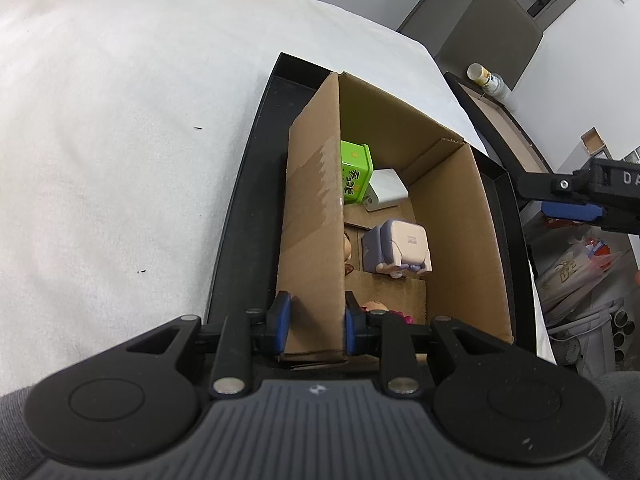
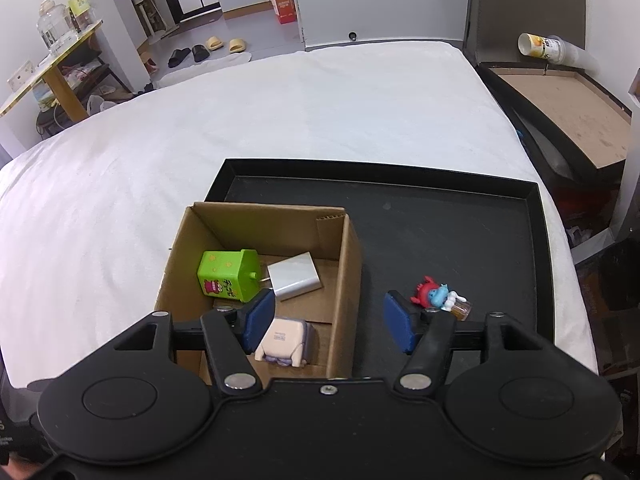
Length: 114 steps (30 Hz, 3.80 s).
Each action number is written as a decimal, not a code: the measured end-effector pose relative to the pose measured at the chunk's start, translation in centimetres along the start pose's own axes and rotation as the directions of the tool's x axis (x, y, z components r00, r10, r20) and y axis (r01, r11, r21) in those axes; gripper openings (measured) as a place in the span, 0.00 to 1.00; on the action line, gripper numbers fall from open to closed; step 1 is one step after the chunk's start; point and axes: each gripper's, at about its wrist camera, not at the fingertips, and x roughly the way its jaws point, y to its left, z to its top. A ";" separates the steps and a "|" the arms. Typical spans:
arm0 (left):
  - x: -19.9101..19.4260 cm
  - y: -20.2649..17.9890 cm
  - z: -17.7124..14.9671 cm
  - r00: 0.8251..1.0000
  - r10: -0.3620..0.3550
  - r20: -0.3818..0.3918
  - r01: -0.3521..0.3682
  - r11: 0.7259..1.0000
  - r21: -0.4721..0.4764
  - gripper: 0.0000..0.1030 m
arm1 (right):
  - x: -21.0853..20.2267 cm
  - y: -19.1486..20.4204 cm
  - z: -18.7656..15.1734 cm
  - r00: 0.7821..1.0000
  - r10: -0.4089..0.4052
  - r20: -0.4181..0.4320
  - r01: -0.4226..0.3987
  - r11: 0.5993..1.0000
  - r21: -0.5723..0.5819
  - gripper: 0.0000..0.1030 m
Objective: Organize rigid objects
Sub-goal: 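Open the right gripper to drop the cube figure into the box, then lower the right gripper onto the blue figurine with mug and close, then carry the blue figurine with the right gripper over the box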
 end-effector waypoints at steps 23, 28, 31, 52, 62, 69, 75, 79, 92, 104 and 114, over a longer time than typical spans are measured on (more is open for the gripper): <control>0.6 -1.1 0.0 0.996 0.089 -0.013 -0.089 0.996 0.029 0.24 | 0.5 -6.4 -2.3 0.998 0.048 -0.038 -0.048 0.999 0.022 0.71; 0.8 -1.6 0.1 0.993 0.118 -0.016 -0.118 0.992 0.043 0.24 | 0.9 -8.0 -2.9 0.998 0.044 -0.038 -0.042 0.998 0.038 0.78; 1.0 -1.7 0.1 0.991 0.134 -0.021 -0.132 0.990 0.050 0.24 | 1.5 -9.3 -3.4 0.998 0.052 -0.045 -0.049 0.997 0.064 0.78; 2.4 -3.1 0.5 0.972 0.230 -0.040 -0.226 0.971 0.079 0.24 | 6.5 -14.1 -4.8 0.997 0.071 -0.024 -0.064 0.970 0.233 0.78; 2.6 -3.2 0.4 0.969 0.242 -0.044 -0.238 0.968 0.085 0.24 | 8.4 -14.3 -3.9 0.998 0.057 0.002 -0.056 0.971 0.234 0.70; 2.6 -3.2 0.3 0.970 0.238 -0.041 -0.234 0.968 0.087 0.24 | 9.7 -14.1 -3.3 0.998 0.067 0.014 -0.068 0.969 0.237 0.61; 2.2 -2.9 0.2 0.974 0.222 -0.032 -0.219 0.973 0.075 0.24 | 10.1 -14.0 -3.8 0.999 0.052 -0.017 -0.047 0.977 0.206 0.43; 2.1 -2.9 0.2 0.976 0.217 -0.031 -0.214 0.974 0.076 0.24 | 9.6 -14.0 -4.2 0.998 0.044 -0.039 -0.036 0.982 0.188 0.43; 1.3 -2.6 0.1 0.984 0.178 -0.018 -0.176 0.982 0.068 0.24 | 7.6 -13.9 -4.5 0.995 0.020 -0.100 -0.002 0.985 0.174 0.43; 1.0 -2.5 0.0 0.989 0.147 -0.008 -0.147 0.987 0.067 0.24 | 3.9 -11.8 -2.6 0.998 0.013 -0.061 -0.004 0.991 0.134 0.43; 0.3 -1.9 -0.2 0.994 0.108 0.010 -0.108 0.993 0.044 0.23 | 1.3 -7.6 -0.6 0.999 0.031 -0.043 -0.031 1.000 0.005 0.43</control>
